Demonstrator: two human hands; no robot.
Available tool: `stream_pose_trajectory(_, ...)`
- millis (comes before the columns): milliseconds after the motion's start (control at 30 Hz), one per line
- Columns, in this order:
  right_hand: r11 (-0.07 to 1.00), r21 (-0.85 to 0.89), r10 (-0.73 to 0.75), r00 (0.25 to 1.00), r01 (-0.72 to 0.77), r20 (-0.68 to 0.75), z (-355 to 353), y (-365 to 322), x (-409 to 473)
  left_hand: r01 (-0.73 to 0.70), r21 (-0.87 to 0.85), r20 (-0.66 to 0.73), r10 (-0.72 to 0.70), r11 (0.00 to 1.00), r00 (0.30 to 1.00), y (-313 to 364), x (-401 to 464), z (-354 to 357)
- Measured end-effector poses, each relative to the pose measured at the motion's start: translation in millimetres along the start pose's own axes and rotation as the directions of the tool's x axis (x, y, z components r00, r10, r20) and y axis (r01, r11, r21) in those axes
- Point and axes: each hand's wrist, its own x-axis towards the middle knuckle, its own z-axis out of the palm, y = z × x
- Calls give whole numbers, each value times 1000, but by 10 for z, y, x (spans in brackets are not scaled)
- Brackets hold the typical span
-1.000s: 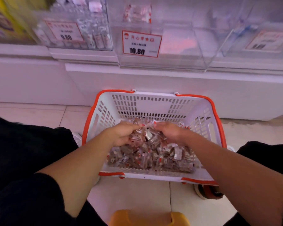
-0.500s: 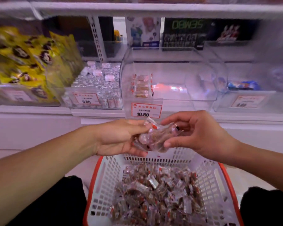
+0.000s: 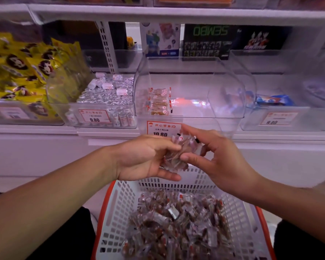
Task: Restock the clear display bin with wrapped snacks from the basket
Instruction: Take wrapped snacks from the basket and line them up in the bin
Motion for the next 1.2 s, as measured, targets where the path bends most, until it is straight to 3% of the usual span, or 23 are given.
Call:
stream_pose_trajectory(100,998,-55,5,1000,-5,13,4,-25,-13,-17,145,2,17,989,1000,-1,-19,-18)
stream_pose_trajectory(200,1000,3,27,990,-27,137,-63,-64,51,-7,366,14,2,930,1000,18,-59,-17)
stream_pose_trajectory(333,998,47,-49,964,38,263,-182,-142,165,-13,492,-10,20,870,1000,67,-92,2)
stream_pose_trajectory(567,962,-163,-152,925,220,348,-425,-390,477,-119,504,-18,148,855,989,372,-153,42)
stream_pose_trajectory(667,985,-62,-137,942,164,306,-599,-467,790,-215,343,-101,264,914,959,717,-203,-48)
stream_pose_trajectory(733,995,78,-75,966,58,247,-675,-414,1063,-296,437,-278,440,850,854,891,-187,-178)
stream_pose_trajectory(767,993,119,-36,974,9,224,-688,-355,1205,-270,604,-392,575,750,718,932,-153,-283)
stream_pose_trajectory(800,991,127,6,977,-34,214,-680,-282,1340,-153,783,-447,717,603,535,946,-114,-402)
stream_pose_trajectory(833,991,110,47,975,-72,217,-650,-204,1467,6,887,-427,813,463,395,941,-78,-514)
stream_pose_trajectory(867,990,86,87,969,-110,230,-602,-124,1575,127,915,-403,846,383,349,919,-47,-607)
stream_pose_trajectory(967,985,-42,171,941,-166,291,-380,79,1796,195,895,-446,796,402,408,848,50,-799)
stream_pose_trajectory(1067,966,-253,138,923,-46,359,-101,193,1905,107,903,-409,757,416,510,817,120,-897)
stream_pose_trajectory(1200,930,-354,66,905,97,420,151,206,1951,14,906,-357,744,424,564,768,128,-935)
